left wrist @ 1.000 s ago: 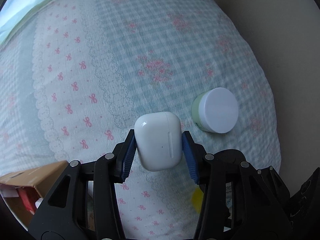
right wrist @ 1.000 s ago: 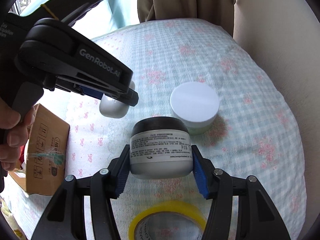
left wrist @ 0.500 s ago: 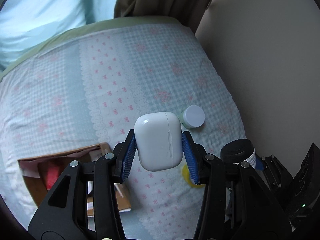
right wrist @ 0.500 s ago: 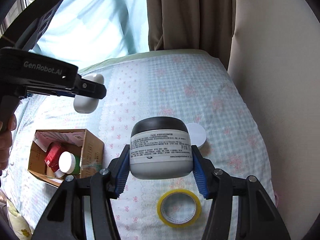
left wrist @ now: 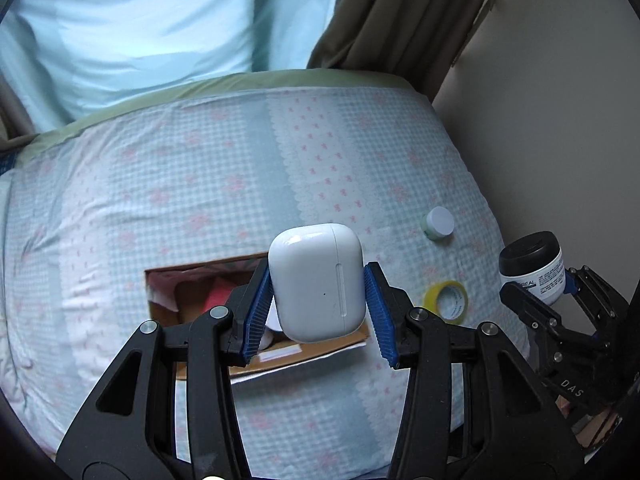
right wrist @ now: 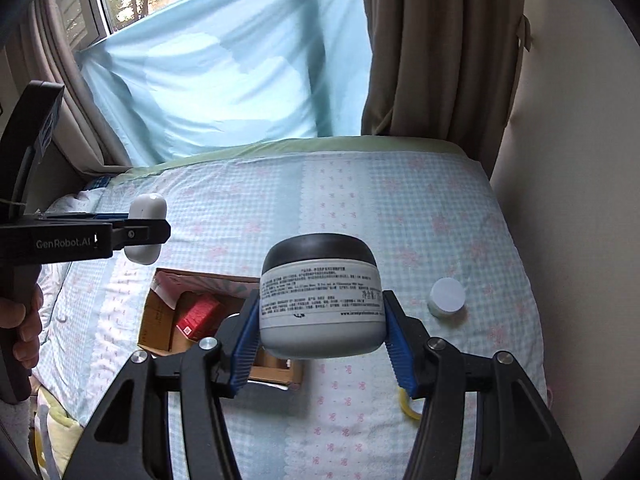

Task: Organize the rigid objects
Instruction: 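Carry the earbud case and black-lidded jar into the box and release both, then lift both tools out of the box and move toward the green jar and tape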

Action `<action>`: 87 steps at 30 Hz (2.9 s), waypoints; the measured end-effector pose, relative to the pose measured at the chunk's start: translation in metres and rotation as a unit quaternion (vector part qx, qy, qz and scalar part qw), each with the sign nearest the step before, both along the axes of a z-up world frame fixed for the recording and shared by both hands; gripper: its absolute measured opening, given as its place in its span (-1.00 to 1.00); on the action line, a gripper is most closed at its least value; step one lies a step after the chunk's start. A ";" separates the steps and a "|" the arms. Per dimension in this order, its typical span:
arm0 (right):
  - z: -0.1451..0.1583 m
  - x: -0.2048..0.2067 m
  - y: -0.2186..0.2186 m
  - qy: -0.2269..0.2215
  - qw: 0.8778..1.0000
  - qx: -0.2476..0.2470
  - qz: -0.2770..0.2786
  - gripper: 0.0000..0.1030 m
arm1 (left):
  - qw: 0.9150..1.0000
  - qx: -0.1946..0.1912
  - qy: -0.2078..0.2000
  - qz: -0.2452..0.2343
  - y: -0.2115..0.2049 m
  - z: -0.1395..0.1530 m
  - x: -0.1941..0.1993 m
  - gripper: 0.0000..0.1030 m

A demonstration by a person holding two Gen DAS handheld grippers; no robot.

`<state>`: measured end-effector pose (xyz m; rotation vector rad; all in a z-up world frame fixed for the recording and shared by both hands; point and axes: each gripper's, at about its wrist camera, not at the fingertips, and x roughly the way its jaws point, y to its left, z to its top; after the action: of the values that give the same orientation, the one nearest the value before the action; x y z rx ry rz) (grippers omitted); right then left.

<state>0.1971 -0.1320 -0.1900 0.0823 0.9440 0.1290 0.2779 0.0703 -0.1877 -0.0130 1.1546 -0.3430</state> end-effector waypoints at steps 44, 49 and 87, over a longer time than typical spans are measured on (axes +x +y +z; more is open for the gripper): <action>-0.253 0.133 0.184 0.196 0.980 0.027 0.024 0.02 | 0.985 0.081 0.128 -0.084 0.108 -0.278 0.008 -0.18; -0.263 0.138 0.182 0.209 0.977 0.030 0.018 0.02 | 0.984 0.096 0.120 -0.094 0.104 -0.286 0.000 -0.18; -0.193 0.115 0.171 0.189 0.982 0.024 0.007 1.00 | 0.987 0.083 0.052 -0.130 0.118 -0.205 -0.035 1.00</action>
<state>0.3122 0.0394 -0.3834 0.1492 1.3205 0.1522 0.2424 0.1887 -0.3929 0.2703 1.2888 -0.4792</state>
